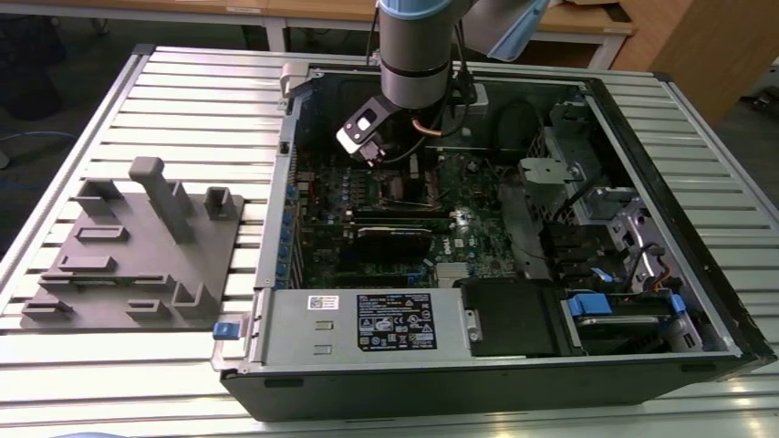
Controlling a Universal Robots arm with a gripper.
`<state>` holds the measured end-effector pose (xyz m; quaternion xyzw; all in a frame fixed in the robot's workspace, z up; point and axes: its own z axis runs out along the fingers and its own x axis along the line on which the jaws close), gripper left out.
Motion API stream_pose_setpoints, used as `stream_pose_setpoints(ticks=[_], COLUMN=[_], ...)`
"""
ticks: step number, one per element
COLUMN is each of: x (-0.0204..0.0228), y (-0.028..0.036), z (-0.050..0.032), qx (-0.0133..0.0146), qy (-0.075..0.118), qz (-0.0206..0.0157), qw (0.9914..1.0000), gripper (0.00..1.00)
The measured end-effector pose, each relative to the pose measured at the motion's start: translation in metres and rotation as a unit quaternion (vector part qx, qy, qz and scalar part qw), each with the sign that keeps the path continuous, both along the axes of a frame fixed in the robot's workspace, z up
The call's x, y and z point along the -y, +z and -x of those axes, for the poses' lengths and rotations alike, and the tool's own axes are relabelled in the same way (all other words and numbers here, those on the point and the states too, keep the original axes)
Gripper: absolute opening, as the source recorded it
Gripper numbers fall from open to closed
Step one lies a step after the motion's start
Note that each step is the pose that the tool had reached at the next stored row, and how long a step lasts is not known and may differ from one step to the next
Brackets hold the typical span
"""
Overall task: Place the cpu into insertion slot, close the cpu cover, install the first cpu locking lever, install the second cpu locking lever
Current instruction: 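Place the cpu into insertion slot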
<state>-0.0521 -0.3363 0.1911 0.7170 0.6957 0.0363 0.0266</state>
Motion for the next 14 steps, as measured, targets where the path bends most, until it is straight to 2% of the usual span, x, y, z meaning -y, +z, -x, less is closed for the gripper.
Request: stream_pose_setpoints(ticks=[14], x=[0.0], y=[-0.0002], z=[0.0], qx=[0.0], qy=[0.0], qz=[0.0], qw=[1.0], gripper=[0.54])
